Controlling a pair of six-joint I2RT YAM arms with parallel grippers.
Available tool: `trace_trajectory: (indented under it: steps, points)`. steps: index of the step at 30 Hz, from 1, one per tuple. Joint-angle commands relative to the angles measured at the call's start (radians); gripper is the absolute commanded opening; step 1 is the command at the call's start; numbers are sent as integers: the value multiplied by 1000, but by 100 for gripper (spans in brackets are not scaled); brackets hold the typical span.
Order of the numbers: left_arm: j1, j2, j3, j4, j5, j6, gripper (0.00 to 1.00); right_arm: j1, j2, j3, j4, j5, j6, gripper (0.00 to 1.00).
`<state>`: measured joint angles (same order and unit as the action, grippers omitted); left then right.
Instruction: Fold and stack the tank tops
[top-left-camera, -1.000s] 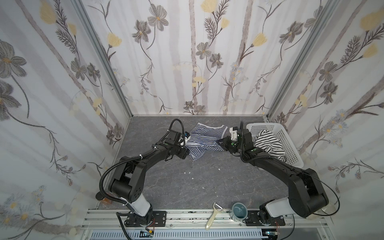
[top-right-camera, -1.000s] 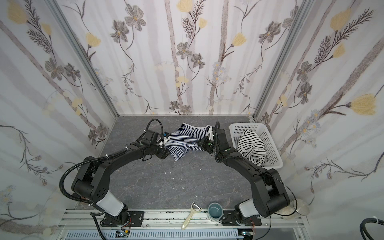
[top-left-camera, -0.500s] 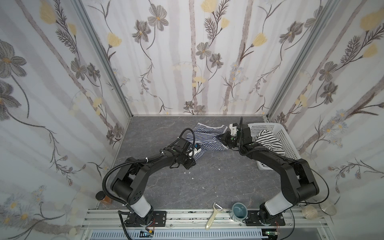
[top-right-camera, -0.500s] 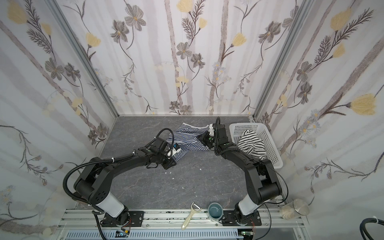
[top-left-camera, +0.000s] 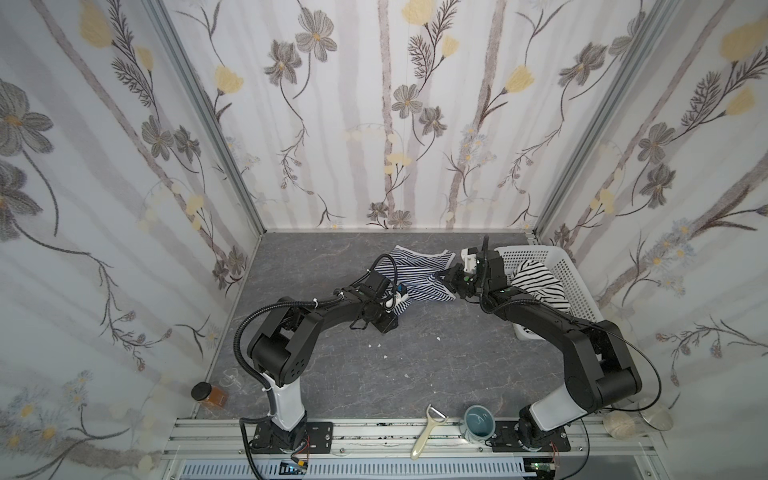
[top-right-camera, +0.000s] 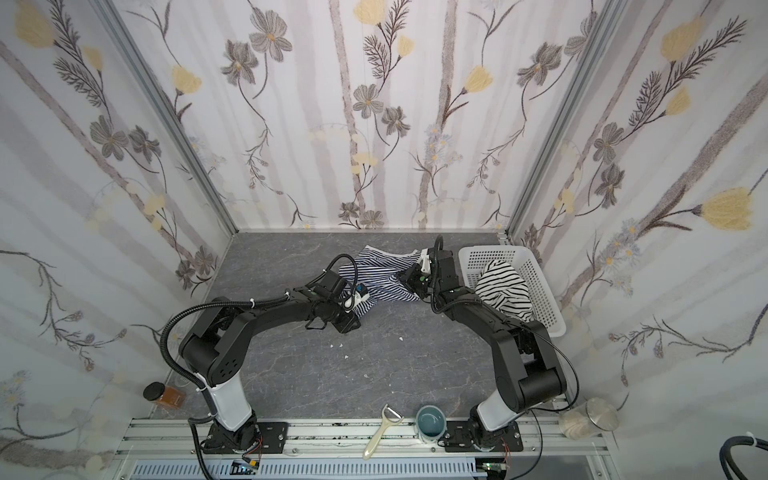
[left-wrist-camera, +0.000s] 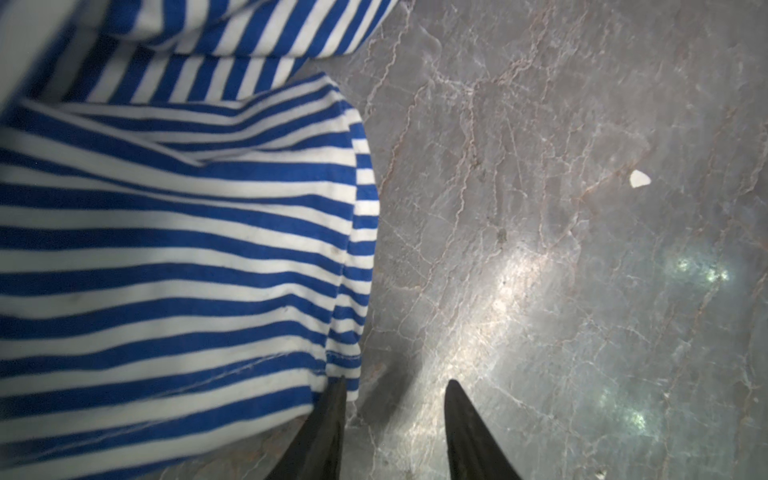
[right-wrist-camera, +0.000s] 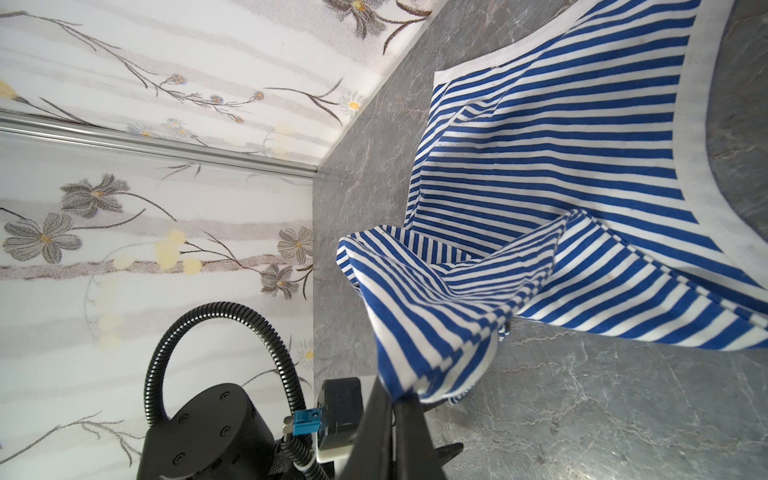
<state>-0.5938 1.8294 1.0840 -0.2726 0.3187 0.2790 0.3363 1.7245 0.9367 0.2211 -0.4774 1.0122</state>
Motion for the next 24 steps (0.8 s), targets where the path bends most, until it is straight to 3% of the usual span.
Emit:
trace_trajectory:
  steps: [1, 9, 24]
  points:
    - [0, -21, 1, 1, -36, -11, 47, -5, -6, 0, 34, -10, 0, 0]
    - [-1, -66, -36, 3, -46, -6, 51, -8, 18, 21, 43, -20, 2, 0]
    - [2, 61, 41, 36, -74, -8, 51, 4, 5, -23, 69, -23, 9, 0]
